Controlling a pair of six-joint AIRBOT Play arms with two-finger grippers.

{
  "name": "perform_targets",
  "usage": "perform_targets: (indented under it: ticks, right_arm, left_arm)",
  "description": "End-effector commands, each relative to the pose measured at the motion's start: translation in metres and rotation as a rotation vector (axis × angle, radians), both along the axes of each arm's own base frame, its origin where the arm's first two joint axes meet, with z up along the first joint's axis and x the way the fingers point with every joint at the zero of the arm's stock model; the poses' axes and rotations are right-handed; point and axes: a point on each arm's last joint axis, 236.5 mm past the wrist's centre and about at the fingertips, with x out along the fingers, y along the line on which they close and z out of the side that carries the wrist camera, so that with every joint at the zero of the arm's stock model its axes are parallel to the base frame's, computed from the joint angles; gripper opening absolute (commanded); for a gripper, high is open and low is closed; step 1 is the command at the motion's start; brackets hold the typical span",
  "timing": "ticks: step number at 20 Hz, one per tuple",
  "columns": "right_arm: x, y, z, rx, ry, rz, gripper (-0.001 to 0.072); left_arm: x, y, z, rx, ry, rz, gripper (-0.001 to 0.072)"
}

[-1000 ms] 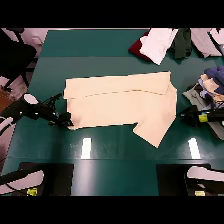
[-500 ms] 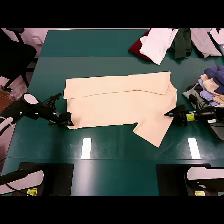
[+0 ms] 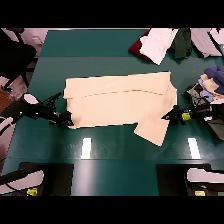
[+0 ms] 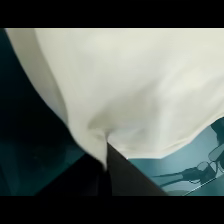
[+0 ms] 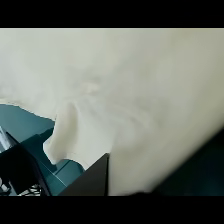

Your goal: Fold the shirts.

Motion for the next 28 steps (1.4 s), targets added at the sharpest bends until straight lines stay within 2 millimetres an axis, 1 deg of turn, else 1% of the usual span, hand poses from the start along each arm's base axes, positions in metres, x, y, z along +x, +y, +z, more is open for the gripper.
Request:
perform_targets:
  ticks: [1, 2, 4, 6, 8, 9, 11, 12, 13, 15, 16, 19, 21, 22, 24, 25, 27, 28]
  right_arm:
    - [0.005, 0.001, 0.019, -0.016, -0.065, 0.001, 0.0021]
    - [0.008, 0.0, 0.025, -0.026, -0.09, -0.001, 0.0021]
    - [0.018, -0.004, 0.041, -0.052, -0.149, -0.009, 0.002]
    - [0.032, -0.01, 0.059, -0.086, -0.216, -0.024, 0.0021]
    - [0.052, -0.015, 0.08, -0.122, -0.299, -0.05, 0.0021]
    - [0.066, -0.017, 0.089, -0.148, -0.342, -0.062, 0.0021]
    - [0.093, -0.016, 0.103, -0.176, -0.401, -0.074, 0.0021]
    - [0.107, -0.012, 0.107, -0.188, -0.425, -0.078, 0.0021]
    - [0.124, -0.006, 0.109, -0.197, -0.447, -0.078, 0.0021]
    - [0.157, 0.004, 0.108, -0.213, -0.481, -0.094, 0.0021]
    - [0.173, 0.006, 0.107, -0.22, -0.493, -0.111, 0.0021]
    - [0.222, 0.005, 0.105, -0.234, -0.527, -0.171, 0.0021]
    - [0.247, 0.002, 0.097, -0.232, -0.524, -0.195, 0.0021]
    - [0.257, 0.001, 0.09, -0.227, -0.514, -0.2, 0.0021]
    - [0.275, -0.002, 0.078, -0.221, -0.501, -0.212, 0.0021]
    - [0.283, -0.001, 0.071, -0.216, -0.492, -0.216, 0.0021]
    - [0.296, 0.007, 0.054, -0.209, -0.478, -0.201, 0.0027]
    - [0.301, 0.011, 0.045, -0.199, -0.456, -0.205, 0.0139]
  left_arm:
    - [0.004, -0.003, 0.004, -0.016, -0.01, 0.012, 0.0022]
    - [0.008, -0.004, 0.008, -0.021, -0.017, 0.013, 0.0022]
    - [0.026, -0.003, 0.027, -0.023, -0.061, 0.019, 0.0022]
    - [0.056, 0.0, 0.063, -0.015, -0.17, 0.043, 0.0022]
    - [0.089, 0.003, 0.111, -0.008, -0.31, 0.068, 0.0021]
    - [0.106, 0.005, 0.133, -0.004, -0.374, 0.082, 0.0021]
    - [0.133, 0.011, 0.16, 0.006, -0.476, 0.134, 0.0021]
    - [0.142, 0.014, 0.164, 0.007, -0.501, 0.164, 0.0021]
    - [0.148, 0.015, 0.161, 0.011, -0.505, 0.172, 0.002]
    - [0.161, 0.02, 0.145, 0.02, -0.492, 0.197, 0.002]
    - [0.172, 0.024, 0.137, 0.03, -0.502, 0.225, 0.002]
    - [0.208, 0.043, 0.127, 0.056, -0.568, 0.353, 0.002]
    - [0.222, 0.051, 0.118, 0.07, -0.591, 0.396, 0.0021]
    - [0.226, 0.053, 0.108, 0.074, -0.581, 0.406, 0.0021]
    - [0.227, 0.052, 0.087, 0.076, -0.538, 0.405, 0.0021]
    - [0.225, 0.049, 0.076, 0.068, -0.513, 0.391, 0.0021]
    - [0.224, 0.039, 0.06, 0.073, -0.488, 0.354, 0.0021]
    - [0.225, 0.035, 0.054, 0.076, -0.486, 0.348, 0.0022]
